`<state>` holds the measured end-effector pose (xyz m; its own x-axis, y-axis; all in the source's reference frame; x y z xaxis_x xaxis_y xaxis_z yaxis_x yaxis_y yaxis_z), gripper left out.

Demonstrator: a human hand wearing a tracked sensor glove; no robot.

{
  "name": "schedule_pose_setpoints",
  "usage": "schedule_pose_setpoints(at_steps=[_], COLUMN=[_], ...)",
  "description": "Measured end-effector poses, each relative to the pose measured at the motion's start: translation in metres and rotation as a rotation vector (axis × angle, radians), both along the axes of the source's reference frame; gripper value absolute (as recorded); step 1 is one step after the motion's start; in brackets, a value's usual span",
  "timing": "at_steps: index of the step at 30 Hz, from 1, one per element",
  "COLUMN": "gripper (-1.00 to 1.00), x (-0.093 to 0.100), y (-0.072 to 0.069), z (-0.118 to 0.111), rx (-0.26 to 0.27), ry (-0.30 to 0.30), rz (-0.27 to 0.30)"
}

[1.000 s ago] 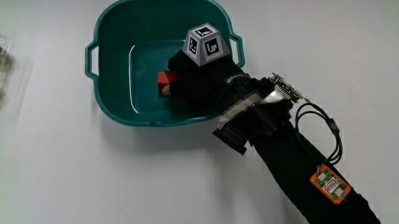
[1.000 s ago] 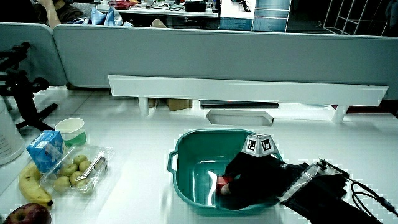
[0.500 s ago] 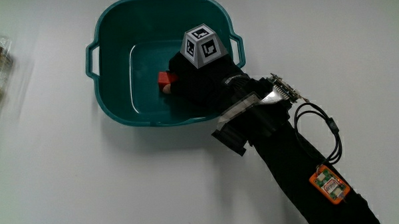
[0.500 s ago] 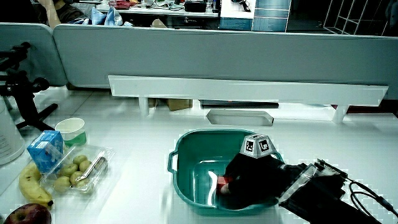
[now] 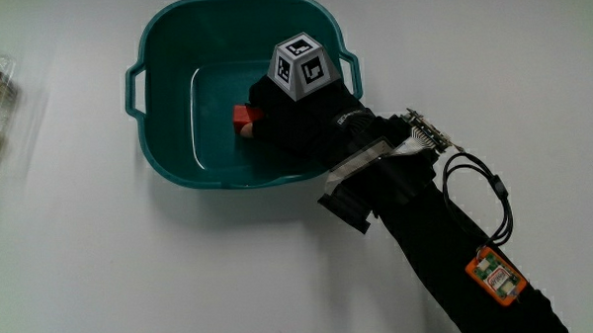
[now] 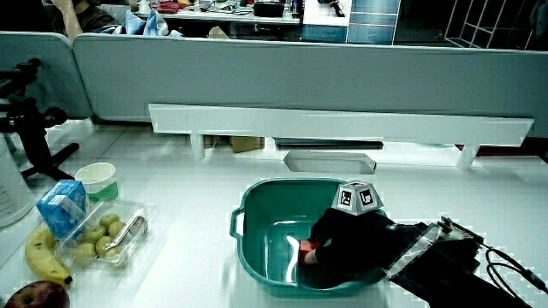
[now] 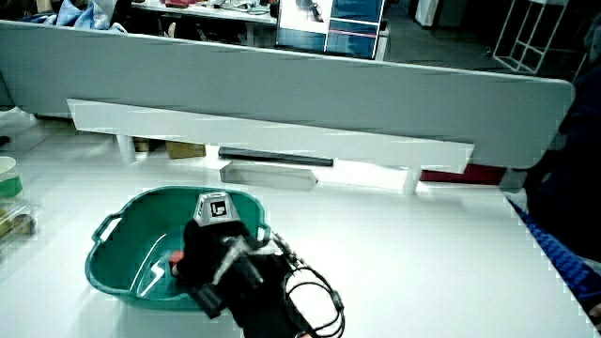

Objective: Pick red block

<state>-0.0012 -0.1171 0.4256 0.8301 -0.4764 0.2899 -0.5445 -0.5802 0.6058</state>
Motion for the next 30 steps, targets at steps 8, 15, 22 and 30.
schedule_pose_setpoints(at_steps=[8,15,22,30], gripper=[1.00,1.00,1.00,1.00], x=[-0.001,-0.004,0.000,0.007], y=[0.003,0.009,0.016,0.029], z=[-0.016,-0.036,-0.051,-0.072], rx=[0.031,0.068,0.087,0.120], ry=[-0.018,-0.021,-0.039,-0.076], rz=[-0.014,-0.055,-0.073,-0.095])
